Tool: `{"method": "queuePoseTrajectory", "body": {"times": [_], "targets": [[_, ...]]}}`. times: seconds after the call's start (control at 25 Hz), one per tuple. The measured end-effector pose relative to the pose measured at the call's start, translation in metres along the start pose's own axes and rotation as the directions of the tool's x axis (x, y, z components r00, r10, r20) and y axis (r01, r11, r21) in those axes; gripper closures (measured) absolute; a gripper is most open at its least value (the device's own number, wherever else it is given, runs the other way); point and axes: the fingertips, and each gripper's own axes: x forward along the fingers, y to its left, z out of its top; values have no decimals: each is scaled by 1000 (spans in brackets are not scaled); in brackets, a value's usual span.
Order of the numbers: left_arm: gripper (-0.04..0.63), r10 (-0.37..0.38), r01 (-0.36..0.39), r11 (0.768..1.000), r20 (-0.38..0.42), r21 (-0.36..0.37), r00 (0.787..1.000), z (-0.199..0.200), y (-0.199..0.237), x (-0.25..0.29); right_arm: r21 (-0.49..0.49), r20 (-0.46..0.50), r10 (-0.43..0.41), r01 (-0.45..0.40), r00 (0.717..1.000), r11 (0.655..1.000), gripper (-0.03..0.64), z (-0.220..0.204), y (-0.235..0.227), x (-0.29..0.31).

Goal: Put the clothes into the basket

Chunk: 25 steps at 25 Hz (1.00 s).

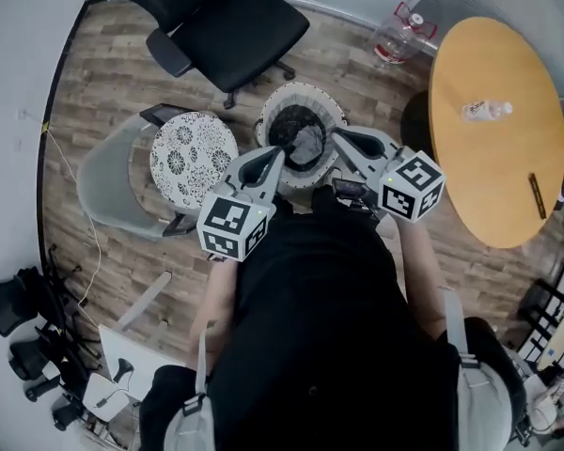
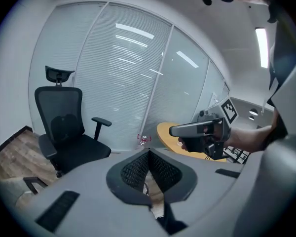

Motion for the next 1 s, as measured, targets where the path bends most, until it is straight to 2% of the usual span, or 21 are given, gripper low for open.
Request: {"method": "queuePoseTrajectory", "body": {"times": [0.24, 0.56, 1.0], "targets": [[584, -76, 81, 995, 101, -50, 992, 13, -6, -36, -43, -3, 72, -72, 997, 996, 600, 3, 33, 14], [584, -92, 101, 993, 134, -61, 987, 17, 12, -60, -138, 10, 215, -211, 977, 968, 600, 12, 82, 32], [584, -117, 123, 991, 123, -45, 985, 11, 38, -76, -150, 36, 215, -208, 976, 967, 600, 16, 102, 52]]}}
